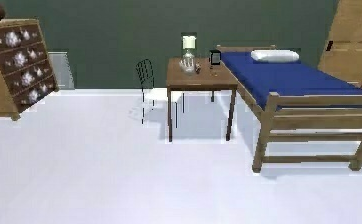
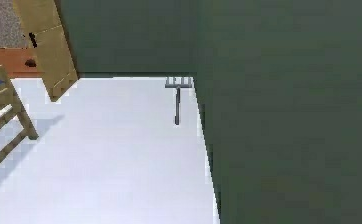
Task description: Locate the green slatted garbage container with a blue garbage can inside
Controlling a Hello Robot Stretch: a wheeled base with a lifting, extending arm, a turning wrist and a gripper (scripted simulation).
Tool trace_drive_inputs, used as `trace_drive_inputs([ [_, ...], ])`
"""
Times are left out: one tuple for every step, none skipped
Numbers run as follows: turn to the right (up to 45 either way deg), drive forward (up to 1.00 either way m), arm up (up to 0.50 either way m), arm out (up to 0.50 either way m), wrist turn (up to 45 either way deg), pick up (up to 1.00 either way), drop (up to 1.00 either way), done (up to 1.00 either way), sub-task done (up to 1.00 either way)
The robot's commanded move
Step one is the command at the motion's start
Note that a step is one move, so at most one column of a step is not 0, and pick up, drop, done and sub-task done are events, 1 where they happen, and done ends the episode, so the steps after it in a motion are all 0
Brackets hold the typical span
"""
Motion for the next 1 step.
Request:
trace_drive_inputs([
  [0.0,0.05,0.0,0.0,0.0,0.0,0.0,0.0,0.0],
])
